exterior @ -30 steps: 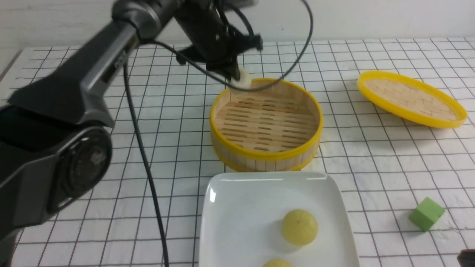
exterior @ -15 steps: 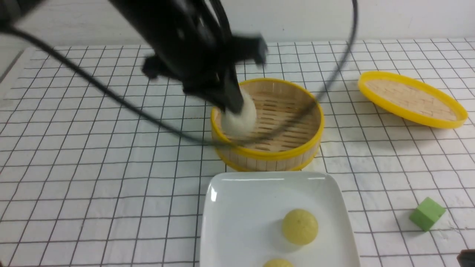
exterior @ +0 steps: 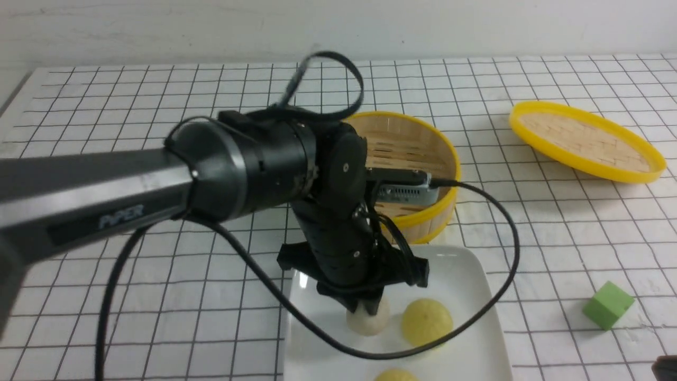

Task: Put the steamed buns into the plate on the white-black tablecloth.
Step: 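Carry the bun from the bamboo steamer to the plate with the left gripper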

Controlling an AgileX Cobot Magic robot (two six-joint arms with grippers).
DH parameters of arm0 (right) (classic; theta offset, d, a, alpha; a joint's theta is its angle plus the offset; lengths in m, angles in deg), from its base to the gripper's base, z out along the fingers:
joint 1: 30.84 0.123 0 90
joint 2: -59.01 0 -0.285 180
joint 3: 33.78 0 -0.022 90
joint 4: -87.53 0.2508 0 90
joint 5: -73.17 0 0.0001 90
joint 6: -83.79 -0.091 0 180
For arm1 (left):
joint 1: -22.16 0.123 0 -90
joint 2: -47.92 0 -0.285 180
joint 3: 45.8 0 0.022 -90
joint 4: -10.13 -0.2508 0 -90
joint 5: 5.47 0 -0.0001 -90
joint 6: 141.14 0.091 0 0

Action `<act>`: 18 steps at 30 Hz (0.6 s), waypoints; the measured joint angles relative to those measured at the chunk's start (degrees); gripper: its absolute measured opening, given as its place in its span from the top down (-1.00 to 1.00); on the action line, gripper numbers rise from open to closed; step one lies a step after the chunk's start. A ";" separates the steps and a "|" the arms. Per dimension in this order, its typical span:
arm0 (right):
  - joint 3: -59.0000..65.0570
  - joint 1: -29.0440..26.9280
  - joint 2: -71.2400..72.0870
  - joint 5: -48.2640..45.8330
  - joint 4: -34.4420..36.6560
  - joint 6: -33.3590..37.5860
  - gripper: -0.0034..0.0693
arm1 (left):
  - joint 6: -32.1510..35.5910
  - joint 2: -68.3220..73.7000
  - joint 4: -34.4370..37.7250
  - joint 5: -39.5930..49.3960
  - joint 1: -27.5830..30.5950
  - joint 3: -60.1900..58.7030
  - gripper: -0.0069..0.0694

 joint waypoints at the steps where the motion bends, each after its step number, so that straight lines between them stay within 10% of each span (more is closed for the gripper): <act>1: 0.00 0.00 0.00 0.00 0.00 0.00 0.84 | -0.63 1.26 0.00 -0.63 0.00 0.00 0.19; 8: -6.74 0.00 4.79 -8.83 1.06 -3.53 0.82 | -1.05 1.27 0.00 -1.39 0.00 0.00 -0.24; 18: -17.08 0.00 24.07 -22.90 -2.21 -4.05 0.82 | -1.10 -2.13 -1.29 -1.15 0.00 1.97 -0.26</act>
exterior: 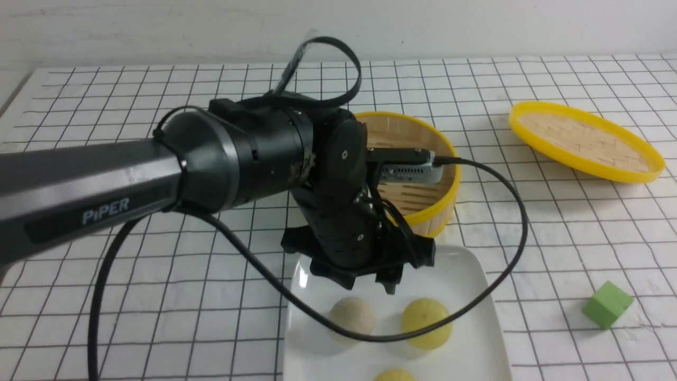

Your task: Put the steamed buns into the plate on the white-black tablecloth.

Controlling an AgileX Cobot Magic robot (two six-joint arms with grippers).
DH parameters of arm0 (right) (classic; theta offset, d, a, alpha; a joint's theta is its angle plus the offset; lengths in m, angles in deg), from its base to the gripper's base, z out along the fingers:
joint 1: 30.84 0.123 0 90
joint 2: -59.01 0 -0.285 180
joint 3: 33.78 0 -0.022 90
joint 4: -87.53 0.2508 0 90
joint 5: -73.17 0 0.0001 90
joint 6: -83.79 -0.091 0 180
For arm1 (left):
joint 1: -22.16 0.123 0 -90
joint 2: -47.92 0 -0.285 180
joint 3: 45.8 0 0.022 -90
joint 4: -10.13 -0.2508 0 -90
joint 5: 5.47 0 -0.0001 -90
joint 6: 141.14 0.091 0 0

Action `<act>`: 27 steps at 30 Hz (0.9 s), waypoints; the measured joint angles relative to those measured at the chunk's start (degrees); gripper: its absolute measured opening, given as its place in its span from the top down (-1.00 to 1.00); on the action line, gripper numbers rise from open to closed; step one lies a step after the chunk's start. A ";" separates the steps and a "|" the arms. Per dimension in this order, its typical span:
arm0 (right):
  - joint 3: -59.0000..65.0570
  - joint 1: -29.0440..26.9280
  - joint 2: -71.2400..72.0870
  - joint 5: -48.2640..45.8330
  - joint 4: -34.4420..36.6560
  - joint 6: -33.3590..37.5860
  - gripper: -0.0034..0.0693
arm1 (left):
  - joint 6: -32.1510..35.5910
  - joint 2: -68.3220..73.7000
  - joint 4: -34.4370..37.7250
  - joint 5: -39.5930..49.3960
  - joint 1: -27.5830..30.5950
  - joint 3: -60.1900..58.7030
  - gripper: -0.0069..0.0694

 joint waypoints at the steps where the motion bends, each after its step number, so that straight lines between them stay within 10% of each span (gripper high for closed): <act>1: 1.24 0.00 2.23 0.96 -0.13 -0.12 0.82 | 0.00 0.00 -0.17 0.00 0.00 0.06 -0.25; 20: 24.66 0.00 7.50 34.23 19.57 12.60 0.95 | 0.06 -0.07 0.16 0.43 0.00 0.06 0.80; 27: 24.66 0.00 7.50 34.47 19.57 12.72 0.94 | 0.06 -0.07 -0.01 0.43 0.00 0.06 0.81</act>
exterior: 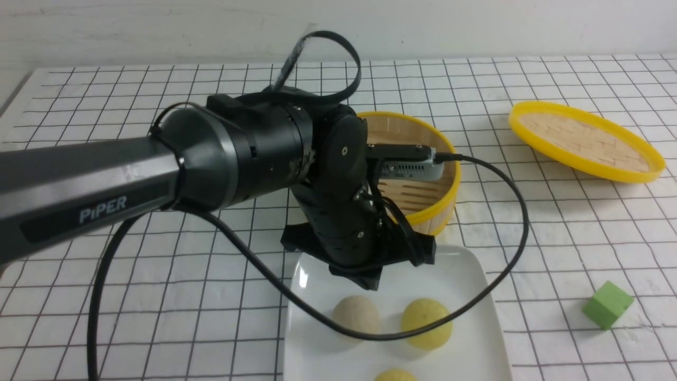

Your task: Put the steamed buns into the plate on the white-black tablecloth.

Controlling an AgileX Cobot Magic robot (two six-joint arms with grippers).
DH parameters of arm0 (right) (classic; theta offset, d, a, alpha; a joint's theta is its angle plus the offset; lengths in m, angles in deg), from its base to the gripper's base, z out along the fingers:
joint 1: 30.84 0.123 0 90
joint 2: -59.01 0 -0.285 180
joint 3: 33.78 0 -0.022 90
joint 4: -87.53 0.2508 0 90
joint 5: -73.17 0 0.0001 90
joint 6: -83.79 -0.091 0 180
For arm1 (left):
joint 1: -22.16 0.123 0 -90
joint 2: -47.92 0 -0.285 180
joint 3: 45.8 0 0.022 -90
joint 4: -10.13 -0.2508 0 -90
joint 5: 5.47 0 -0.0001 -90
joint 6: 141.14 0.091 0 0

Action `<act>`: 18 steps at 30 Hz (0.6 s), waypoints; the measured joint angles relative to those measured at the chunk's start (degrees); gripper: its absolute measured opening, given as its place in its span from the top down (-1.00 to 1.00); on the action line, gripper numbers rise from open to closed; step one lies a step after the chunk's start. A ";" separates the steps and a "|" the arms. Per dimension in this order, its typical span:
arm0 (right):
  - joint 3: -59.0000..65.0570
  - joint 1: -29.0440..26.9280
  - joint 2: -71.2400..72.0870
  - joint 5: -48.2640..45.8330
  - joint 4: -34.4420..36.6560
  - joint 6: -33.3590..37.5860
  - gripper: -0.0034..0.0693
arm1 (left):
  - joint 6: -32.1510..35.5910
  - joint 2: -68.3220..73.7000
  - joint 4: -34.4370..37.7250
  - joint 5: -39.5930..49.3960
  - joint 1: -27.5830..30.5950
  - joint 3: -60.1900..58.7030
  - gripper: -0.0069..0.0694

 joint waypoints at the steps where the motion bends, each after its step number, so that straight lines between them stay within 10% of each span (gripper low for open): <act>1: 0.00 0.00 0.00 0.00 0.00 0.00 0.94 | 0.00 0.00 0.00 0.00 0.00 0.00 0.81; 18: 4.29 -0.33 0.00 4.09 -0.51 0.00 0.92 | -0.06 0.00 -2.19 -3.39 0.00 0.00 0.81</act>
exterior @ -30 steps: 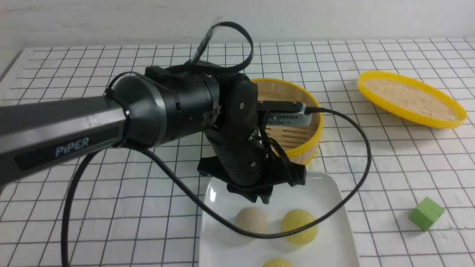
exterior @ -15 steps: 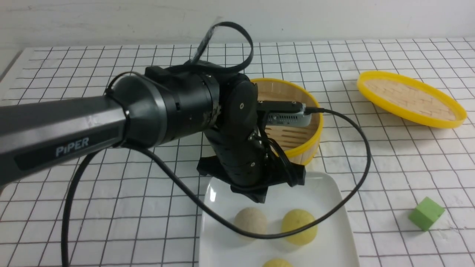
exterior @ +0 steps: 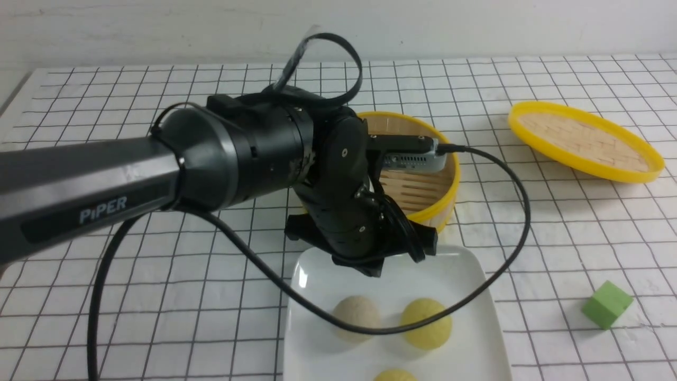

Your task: Put the steamed buns into the plate on the white-black tablecloth.

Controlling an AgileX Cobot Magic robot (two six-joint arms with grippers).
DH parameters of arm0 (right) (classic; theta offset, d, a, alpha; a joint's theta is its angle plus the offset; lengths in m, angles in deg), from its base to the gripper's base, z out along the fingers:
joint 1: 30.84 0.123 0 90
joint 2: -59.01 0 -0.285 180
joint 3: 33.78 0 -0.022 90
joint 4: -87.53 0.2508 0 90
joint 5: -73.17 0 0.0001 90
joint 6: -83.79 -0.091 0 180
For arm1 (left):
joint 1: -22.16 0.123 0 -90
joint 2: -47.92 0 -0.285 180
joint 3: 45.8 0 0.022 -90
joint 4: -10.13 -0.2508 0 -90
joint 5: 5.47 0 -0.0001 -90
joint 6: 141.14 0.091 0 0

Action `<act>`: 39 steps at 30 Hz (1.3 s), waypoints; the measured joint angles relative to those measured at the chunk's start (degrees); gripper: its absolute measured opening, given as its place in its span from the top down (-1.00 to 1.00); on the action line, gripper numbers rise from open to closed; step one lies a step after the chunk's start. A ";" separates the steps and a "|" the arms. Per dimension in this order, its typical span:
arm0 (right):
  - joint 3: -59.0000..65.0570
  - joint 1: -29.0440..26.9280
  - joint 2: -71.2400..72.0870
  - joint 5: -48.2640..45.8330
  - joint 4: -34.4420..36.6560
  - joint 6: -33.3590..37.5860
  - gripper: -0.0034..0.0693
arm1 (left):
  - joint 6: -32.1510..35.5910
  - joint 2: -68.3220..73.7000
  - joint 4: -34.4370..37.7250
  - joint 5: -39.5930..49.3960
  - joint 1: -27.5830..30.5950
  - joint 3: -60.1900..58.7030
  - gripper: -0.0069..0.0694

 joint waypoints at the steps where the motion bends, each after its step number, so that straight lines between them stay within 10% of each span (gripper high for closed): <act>1: 1.95 -0.94 0.00 1.80 -0.66 0.00 0.92 | 0.00 0.00 -0.50 0.05 0.00 0.00 0.81; 23: 18.46 -37.45 0.00 6.84 -8.30 0.00 0.87 | -0.26 -35.53 -14.29 19.72 0.00 -0.86 0.78; 34: 18.46 -39.47 0.00 6.84 -11.06 0.25 0.84 | -2.82 -64.61 -14.54 17.08 0.00 -23.46 0.77; 39: 18.46 -39.47 0.00 6.84 -11.06 0.25 0.82 | -7.34 -80.59 -14.47 0.39 0.00 -42.98 0.77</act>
